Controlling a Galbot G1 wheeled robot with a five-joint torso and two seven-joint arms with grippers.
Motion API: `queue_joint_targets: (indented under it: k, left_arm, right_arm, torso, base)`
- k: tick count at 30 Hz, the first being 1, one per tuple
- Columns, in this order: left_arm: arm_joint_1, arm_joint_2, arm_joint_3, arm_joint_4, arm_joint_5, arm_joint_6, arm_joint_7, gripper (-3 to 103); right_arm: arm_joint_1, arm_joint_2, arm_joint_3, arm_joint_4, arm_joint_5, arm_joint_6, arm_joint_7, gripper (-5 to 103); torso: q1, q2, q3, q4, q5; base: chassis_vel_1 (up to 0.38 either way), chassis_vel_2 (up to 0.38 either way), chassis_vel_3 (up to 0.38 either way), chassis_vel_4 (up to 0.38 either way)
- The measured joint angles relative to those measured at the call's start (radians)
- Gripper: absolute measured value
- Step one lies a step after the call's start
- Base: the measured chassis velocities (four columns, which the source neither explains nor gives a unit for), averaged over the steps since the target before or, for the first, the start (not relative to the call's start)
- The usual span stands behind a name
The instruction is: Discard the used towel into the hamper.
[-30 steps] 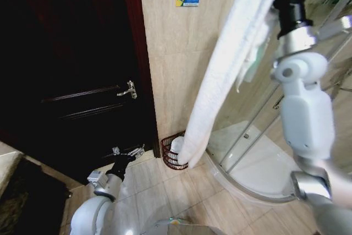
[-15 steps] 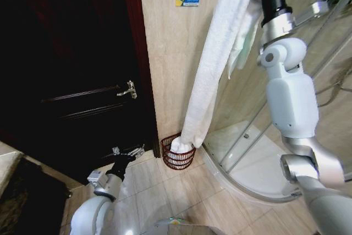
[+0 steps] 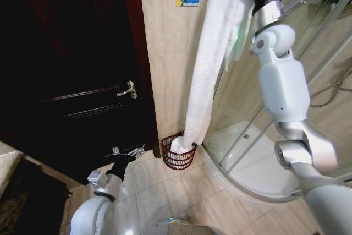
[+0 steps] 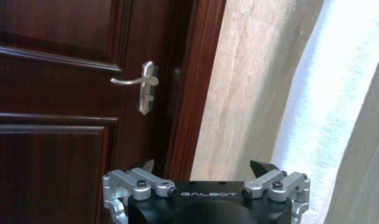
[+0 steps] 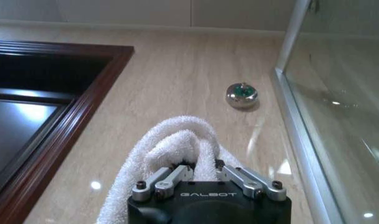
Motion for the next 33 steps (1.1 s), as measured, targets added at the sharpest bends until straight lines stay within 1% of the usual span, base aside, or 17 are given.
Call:
queue_joint_targets:
  k: [9, 16, 33]
  left_arm:
    - [0.000, 0.000, 0.000, 0.000, 0.000, 0.000, 0.000, 100]
    - [0.000, 0.000, 0.000, 0.000, 0.000, 0.000, 0.000, 100]
    - [0.000, 0.000, 0.000, 0.000, 0.000, 0.000, 0.000, 100]
  right_arm:
    - [0.003, 0.023, -0.002, -0.042, -0.014, 0.010, -0.019, 14]
    - [-0.032, 0.035, -0.002, -0.040, -0.027, 0.011, -0.026, 14]
    - [-0.256, -0.003, 0.047, 0.089, -0.027, -0.001, -0.015, 14]
  torso:
    - [0.000, 0.000, 0.000, 0.0000, 0.0000]
    - [0.000, 0.000, 0.000, 0.0001, -0.0002]
    - [0.000, 0.000, 0.000, 0.0000, 0.0000]
  base:
    - [0.000, 0.000, 0.000, 0.000]
    - [0.000, 0.000, 0.000, 0.000]
    - [0.000, 0.000, 0.000, 0.000]
